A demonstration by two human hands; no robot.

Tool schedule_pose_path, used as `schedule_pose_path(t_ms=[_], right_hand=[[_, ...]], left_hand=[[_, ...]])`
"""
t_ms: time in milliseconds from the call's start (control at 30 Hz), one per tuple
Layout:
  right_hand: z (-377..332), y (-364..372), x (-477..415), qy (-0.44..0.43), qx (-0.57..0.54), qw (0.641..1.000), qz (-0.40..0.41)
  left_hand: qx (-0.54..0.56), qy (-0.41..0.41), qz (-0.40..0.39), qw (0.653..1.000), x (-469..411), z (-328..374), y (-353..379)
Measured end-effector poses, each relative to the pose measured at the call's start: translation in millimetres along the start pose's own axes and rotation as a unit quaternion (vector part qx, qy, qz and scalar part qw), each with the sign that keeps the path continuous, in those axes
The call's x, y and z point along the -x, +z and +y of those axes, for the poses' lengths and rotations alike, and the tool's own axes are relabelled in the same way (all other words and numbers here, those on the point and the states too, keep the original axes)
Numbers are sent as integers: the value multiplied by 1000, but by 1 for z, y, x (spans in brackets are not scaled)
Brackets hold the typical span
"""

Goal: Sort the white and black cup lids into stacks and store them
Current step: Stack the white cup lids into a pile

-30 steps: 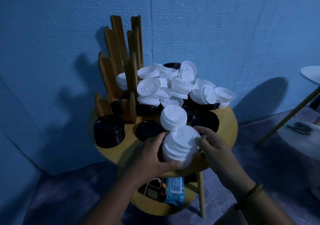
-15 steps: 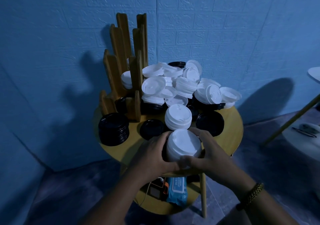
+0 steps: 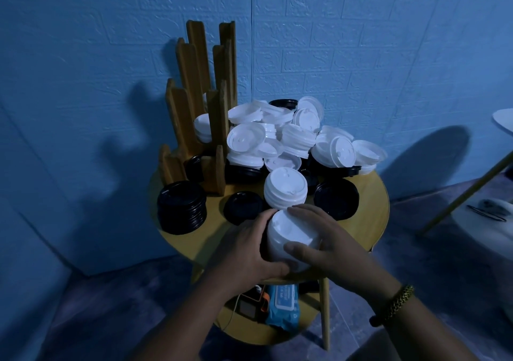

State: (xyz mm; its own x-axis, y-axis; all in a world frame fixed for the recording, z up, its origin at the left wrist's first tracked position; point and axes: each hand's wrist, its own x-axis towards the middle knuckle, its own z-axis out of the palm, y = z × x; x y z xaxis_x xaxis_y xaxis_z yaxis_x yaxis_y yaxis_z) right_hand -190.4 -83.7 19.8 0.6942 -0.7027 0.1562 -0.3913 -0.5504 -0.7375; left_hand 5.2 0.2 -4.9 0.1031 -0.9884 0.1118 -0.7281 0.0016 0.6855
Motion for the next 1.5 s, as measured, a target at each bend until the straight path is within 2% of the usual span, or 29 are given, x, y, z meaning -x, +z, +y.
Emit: schedule_pose_path(t_ms=[167,267,333,400,500,767,933,1133,1400,1500], right_hand=[[6,13,6,-23,17,999,44],[8,3,2,-13,-74,997,-7],[9,-7,-1,-6,-85,996,-36],[7,-10,-4,-1,-43,998,-37],[3,2,-2,-21,72,997,13],[2,18,8,-25,80,994,74],[5,13,9,-11,-42,998,37],[-2,22,12,-21,109,989,101],[5,-5,4,18,-64,998,9],[6,-4,2,17,-41,999,2]], left_hand=[[-4,-3,-5,1000,0,0,-1],[5,3,-2,1000,0,0,-1],[10,4,3,1000,0,0,-2],[4,2,6,1000,-1,0,-1],[-2,-9,0,1000,-1,0,-1],[3,-9,-6,1000,0,1,-1],[-10,-7,-7,1000,1,2,-3],[-17,-15,-8,1000,0,2,-2],[-17,-14,-3,1000,1,5,-1],[-19,-10,1,1000,1,5,-1]])
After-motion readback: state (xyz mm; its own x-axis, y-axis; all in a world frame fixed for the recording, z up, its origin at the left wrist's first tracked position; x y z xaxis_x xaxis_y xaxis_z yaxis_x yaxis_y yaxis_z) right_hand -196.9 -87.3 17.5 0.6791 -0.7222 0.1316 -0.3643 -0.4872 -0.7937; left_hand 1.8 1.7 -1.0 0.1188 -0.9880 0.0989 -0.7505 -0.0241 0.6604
